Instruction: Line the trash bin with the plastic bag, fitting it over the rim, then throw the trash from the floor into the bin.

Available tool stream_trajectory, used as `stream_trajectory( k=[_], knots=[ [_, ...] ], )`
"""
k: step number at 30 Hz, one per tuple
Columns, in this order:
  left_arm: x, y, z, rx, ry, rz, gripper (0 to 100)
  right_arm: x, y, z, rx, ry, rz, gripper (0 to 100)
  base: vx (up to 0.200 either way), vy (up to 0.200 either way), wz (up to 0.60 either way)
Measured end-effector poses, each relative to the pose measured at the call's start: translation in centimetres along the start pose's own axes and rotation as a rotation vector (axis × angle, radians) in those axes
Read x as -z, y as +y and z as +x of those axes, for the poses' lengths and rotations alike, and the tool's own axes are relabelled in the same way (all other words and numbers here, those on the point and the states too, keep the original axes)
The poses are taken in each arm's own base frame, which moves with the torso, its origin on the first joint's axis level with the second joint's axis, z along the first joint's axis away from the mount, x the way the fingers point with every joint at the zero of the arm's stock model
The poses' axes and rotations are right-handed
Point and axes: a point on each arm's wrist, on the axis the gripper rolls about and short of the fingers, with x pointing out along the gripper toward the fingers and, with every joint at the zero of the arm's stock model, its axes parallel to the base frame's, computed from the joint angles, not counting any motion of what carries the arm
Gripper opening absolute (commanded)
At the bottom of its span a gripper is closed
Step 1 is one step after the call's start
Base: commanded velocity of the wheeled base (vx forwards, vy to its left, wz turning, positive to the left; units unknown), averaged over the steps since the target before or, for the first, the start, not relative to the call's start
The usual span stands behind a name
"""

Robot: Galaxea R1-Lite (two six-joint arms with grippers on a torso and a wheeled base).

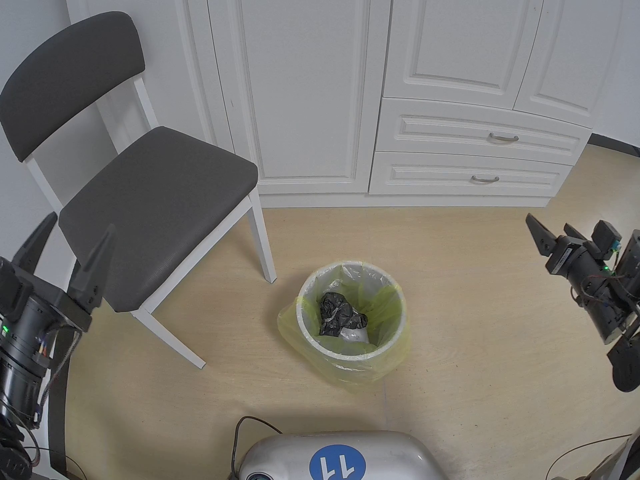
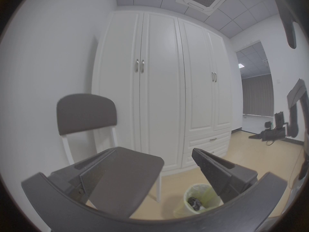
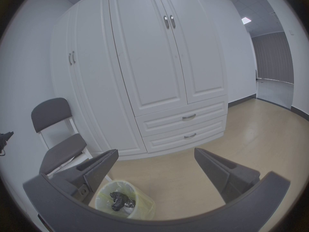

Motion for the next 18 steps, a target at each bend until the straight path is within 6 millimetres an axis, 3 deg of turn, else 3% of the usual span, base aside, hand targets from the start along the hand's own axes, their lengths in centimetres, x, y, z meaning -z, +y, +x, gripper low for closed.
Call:
stream_trajectory(
  k=[11,18],
  knots=[
    [-3.9,2.1,-1.8,-0.109,0.011,0.123,100,-6.2,0.6,-5.2,0.000,-0.019,-0.002,100,0.000,0.000,0.00],
    [-7.6,3.3,-4.4,-0.179,0.037,0.155,100,-10.2,0.6,-8.8,0.021,-0.029,-0.007,100,0.000,0.000,0.00]
  ],
)
